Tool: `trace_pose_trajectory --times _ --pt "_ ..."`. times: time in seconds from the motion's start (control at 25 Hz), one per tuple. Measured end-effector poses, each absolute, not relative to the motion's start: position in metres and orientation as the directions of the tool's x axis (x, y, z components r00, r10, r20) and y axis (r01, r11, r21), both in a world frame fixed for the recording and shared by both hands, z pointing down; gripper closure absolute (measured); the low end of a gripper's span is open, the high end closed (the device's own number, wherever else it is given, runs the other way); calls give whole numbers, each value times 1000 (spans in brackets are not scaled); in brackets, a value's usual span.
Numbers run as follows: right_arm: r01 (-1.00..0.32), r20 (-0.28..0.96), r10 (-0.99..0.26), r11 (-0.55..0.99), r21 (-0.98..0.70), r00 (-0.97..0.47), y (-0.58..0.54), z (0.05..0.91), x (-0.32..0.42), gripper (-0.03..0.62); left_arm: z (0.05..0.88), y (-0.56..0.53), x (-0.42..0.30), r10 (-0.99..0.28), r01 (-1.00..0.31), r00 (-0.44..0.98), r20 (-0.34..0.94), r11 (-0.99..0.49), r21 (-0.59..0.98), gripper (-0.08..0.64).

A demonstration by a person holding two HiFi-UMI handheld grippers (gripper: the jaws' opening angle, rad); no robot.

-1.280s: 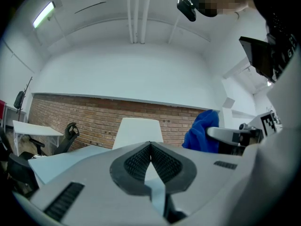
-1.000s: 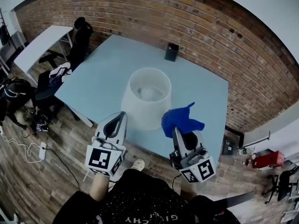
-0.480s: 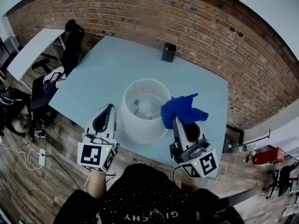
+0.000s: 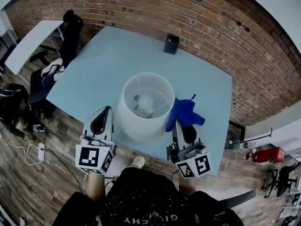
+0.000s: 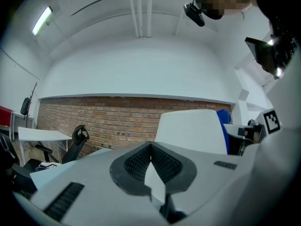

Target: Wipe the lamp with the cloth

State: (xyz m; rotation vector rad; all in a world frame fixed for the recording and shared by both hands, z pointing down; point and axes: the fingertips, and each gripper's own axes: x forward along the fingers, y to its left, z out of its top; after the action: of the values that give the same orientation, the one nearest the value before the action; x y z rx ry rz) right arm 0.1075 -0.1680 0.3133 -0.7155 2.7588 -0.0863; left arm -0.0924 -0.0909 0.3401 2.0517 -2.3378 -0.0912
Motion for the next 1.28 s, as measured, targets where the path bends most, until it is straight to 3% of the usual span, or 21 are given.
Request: trace_pose_trajectory --times 0.48,0.72,0.92,1.12,1.28 --pt "-560 -35 -572 813 -162 -820 -179 402 128 518 357 -101 -98 -993 -991 -116 27 117 60 551" --pt "-576 8 -591 782 -238 -807 -209 390 148 518 348 -122 -121 -992 -991 -128 5 128 47 551" --pt "-450 -86 -499 833 -323 -862 -239 307 149 518 335 -139 -128 -994 -994 -107 -16 107 24 551" --pt "-157 -180 -243 906 -393 -953 -250 238 109 518 323 -155 -136 -995 -996 -94 -39 94 4 551" --pt "-18 -244 -157 871 -490 -957 -255 224 82 518 320 -162 -141 -995 -996 -91 -44 91 0 551"
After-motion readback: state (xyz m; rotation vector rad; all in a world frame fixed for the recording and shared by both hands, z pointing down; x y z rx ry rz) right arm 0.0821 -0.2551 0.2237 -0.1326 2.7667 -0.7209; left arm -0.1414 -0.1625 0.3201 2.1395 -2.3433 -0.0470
